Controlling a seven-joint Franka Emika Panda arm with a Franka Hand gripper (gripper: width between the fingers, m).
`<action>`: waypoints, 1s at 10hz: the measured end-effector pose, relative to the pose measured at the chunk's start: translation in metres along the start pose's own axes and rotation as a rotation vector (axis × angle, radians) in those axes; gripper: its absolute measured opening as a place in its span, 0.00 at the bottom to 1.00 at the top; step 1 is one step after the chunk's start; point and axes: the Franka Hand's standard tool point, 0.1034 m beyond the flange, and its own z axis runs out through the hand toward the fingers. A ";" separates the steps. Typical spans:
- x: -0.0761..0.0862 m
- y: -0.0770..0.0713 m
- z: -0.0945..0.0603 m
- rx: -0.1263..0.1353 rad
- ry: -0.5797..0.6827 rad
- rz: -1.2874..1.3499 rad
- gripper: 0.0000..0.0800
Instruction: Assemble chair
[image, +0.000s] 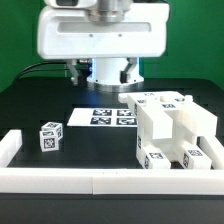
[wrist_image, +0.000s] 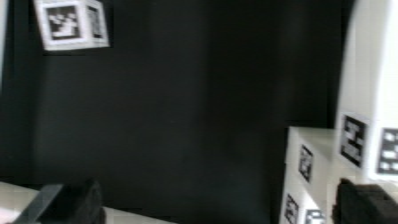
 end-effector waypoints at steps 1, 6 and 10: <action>-0.001 -0.002 -0.001 0.008 -0.013 0.013 0.81; -0.020 0.024 0.009 0.016 -0.018 0.076 0.81; -0.041 0.045 0.018 0.088 -0.046 0.231 0.81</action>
Offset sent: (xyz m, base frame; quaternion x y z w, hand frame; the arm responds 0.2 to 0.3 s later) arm 0.0000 0.0000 0.0000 0.0000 0.0000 0.0000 1.0000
